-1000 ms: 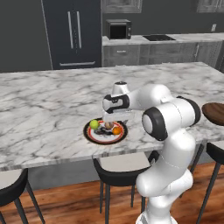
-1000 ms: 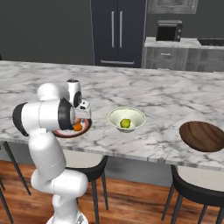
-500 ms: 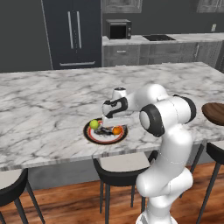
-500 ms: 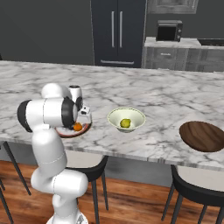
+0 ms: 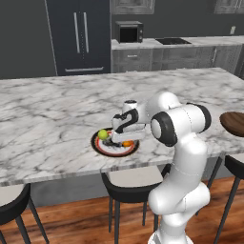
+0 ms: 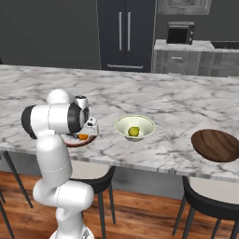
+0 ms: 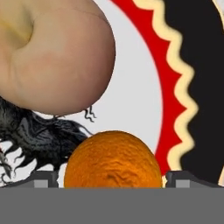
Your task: Take the fruits from the plate on the dining counter and place two fruits in each bowl.
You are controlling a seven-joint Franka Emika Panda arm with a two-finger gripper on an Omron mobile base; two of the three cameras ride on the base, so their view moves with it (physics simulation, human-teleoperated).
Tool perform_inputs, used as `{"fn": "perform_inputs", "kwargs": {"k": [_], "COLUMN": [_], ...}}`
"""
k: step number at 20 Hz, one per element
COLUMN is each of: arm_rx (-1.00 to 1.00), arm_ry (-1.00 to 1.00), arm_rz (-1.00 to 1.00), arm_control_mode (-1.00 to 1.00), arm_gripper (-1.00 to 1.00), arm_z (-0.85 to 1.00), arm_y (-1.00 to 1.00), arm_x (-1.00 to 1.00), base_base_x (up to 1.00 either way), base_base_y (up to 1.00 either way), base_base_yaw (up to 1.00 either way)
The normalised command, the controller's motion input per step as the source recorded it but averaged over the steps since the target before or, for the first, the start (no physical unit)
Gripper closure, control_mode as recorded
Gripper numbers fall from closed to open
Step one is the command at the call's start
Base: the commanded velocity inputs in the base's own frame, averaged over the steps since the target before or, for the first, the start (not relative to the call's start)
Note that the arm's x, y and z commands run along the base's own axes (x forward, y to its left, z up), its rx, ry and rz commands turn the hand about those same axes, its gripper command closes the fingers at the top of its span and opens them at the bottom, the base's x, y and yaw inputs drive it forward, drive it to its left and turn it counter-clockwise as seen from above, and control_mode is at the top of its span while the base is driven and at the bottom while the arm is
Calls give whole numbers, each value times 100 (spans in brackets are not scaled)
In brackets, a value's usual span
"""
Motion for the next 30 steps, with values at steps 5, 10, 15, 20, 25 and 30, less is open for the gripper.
{"fn": "perform_inputs", "kwargs": {"k": [5,10,15,20,25,30], "arm_rx": [0,3,4,0,-1,0], "arm_ry": [0,0,0,0,0,1], "arm_rz": [0,0,0,-2,-4,-7], "arm_control_mode": [-100,-100,-100,-100,-100,-100], "arm_gripper": [100,100,100,100,100,100], "arm_z": [0,54,98,68,26,0], "arm_y": [0,-17,-36,-77,-99,-100], "arm_x": [0,-4,-5,17,15,14], "base_base_x": [0,0,0,0,0,0], "base_base_y": [0,0,0,0,0,0], "base_base_yaw": [0,0,0,0,0,0]}}
